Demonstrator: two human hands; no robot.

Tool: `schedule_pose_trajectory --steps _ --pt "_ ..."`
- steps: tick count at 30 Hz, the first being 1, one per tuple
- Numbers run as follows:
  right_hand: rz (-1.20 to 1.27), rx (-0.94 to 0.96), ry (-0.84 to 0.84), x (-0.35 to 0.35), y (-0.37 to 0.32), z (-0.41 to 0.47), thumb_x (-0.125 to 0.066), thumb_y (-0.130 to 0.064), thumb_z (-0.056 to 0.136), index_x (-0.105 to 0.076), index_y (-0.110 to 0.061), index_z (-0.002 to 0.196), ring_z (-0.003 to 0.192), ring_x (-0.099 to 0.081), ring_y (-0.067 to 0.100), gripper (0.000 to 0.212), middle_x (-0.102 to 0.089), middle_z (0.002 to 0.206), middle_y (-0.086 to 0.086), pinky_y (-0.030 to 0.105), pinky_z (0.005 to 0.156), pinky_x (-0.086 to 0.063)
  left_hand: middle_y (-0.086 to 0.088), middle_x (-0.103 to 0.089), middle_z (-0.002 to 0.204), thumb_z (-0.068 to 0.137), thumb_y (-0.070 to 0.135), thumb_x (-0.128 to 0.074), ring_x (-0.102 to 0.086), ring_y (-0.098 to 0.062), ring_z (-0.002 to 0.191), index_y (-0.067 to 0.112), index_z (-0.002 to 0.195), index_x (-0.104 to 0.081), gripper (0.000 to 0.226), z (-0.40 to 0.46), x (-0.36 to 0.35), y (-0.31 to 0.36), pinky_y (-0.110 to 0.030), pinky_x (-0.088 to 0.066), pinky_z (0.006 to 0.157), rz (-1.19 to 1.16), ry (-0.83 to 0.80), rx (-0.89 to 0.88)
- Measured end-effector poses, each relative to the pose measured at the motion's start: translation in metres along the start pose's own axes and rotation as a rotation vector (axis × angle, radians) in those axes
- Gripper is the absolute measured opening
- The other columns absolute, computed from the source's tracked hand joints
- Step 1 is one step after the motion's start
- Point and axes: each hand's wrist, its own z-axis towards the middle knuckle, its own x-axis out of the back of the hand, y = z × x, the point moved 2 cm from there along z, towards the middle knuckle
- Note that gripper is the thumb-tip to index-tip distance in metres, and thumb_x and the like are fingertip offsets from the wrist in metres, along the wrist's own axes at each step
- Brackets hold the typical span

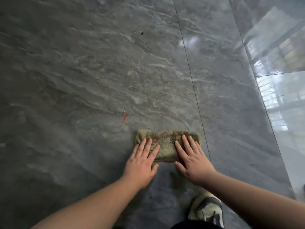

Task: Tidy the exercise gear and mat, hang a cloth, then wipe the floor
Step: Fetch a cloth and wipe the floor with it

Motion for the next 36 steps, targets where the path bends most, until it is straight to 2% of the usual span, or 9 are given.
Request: schedule_pose_trajectory --steps 2,5,8,13,17,21,25,30,36 --pt "-0.054 0.078 -0.019 -0.019 -0.024 -0.013 -0.014 -0.067 0.095 0.009 -0.033 0.156 0.147 0.024 0.033 0.074 0.015 0.163 0.010 0.047 0.118 0.007 -0.011 -0.016 0.163 0.090 0.056 -0.038 -0.012 -0.029 0.151 0.026 0.156 -0.019 0.074 -0.035 -0.020 -0.009 -0.046 -0.012 0.116 -0.020 0.000 0.025" --pt "-0.132 0.167 0.006 -0.037 -0.045 -0.018 -0.018 -0.066 0.097 -0.012 -0.033 0.157 0.148 -0.002 0.045 0.069 -0.011 0.164 0.011 0.053 0.114 -0.005 -0.011 -0.023 0.161 0.087 0.057 -0.044 -0.021 -0.028 0.149 0.025 0.154 -0.029 0.075 -0.072 -0.040 -0.026 -0.048 -0.018 0.114 -0.038 0.031 0.034" --pt "-0.166 0.180 0.049 -0.031 -0.054 -0.002 -0.020 -0.065 0.097 -0.015 -0.034 0.156 0.149 -0.005 0.044 0.067 -0.017 0.163 0.006 0.055 0.115 -0.007 -0.012 -0.024 0.161 0.087 0.054 -0.045 -0.021 -0.028 0.149 0.025 0.152 -0.033 0.072 -0.067 -0.032 -0.037 -0.052 -0.018 0.116 -0.052 0.045 0.055" --pt "-0.160 0.126 0.074 -0.011 -0.075 0.054 -0.033 -0.060 0.095 -0.027 -0.030 0.154 0.148 -0.013 0.042 0.067 -0.029 0.160 0.007 0.056 0.115 -0.012 -0.022 -0.032 0.155 0.085 0.045 -0.039 -0.028 -0.037 0.145 0.005 0.145 -0.043 0.072 -0.014 -0.004 -0.029 -0.050 -0.016 0.116 -0.127 0.070 0.226" --pt "-0.135 0.093 0.163 0.013 -0.079 0.106 -0.030 -0.061 0.095 -0.022 -0.032 0.156 0.149 -0.009 0.041 0.068 -0.020 0.163 0.006 0.057 0.117 -0.007 -0.022 -0.024 0.158 0.086 0.042 -0.032 -0.019 -0.038 0.148 0.004 0.150 -0.031 0.074 0.037 0.014 -0.057 -0.053 -0.014 0.118 -0.133 0.175 0.313" --pt "-0.153 0.108 0.193 0.057 -0.062 0.171 -0.022 -0.066 0.095 -0.009 -0.038 0.156 0.151 0.002 0.037 0.068 -0.010 0.165 0.002 0.058 0.120 -0.003 -0.018 0.005 0.162 0.094 0.046 -0.017 0.000 -0.034 0.151 0.009 0.155 -0.009 0.072 0.096 0.053 -0.113 -0.051 -0.005 0.122 -0.036 0.201 0.257" --pt "-0.149 0.095 0.248 0.113 -0.055 0.242 -0.012 -0.068 0.094 0.000 -0.042 0.155 0.151 0.011 0.033 0.068 0.001 0.166 -0.002 0.054 0.120 0.006 -0.010 0.021 0.162 0.102 0.049 -0.020 0.018 -0.026 0.150 0.017 0.155 0.012 0.069 0.164 0.104 -0.166 -0.046 0.008 0.121 0.023 0.209 0.206" --pt "-0.129 0.079 0.272 0.178 -0.046 0.331 -0.006 -0.068 0.092 0.007 -0.045 0.153 0.150 0.018 0.029 0.066 0.009 0.166 -0.006 0.051 0.120 0.010 -0.006 0.018 0.164 0.103 0.047 -0.021 0.017 -0.022 0.150 0.020 0.156 0.009 0.067 0.241 0.157 -0.212 -0.044 0.010 0.121 -0.024 0.227 0.234" --pt "-0.104 0.041 0.299 0.242 -0.036 0.420 -0.017 -0.064 0.097 0.002 -0.047 0.153 0.151 0.016 0.026 0.061 0.009 0.165 -0.008 0.049 0.120 0.010 -0.001 0.020 0.163 0.103 0.045 -0.018 0.018 -0.019 0.150 0.023 0.156 0.010 0.063 0.321 0.211 -0.256 -0.043 0.011 0.121 -0.080 0.232 0.268"
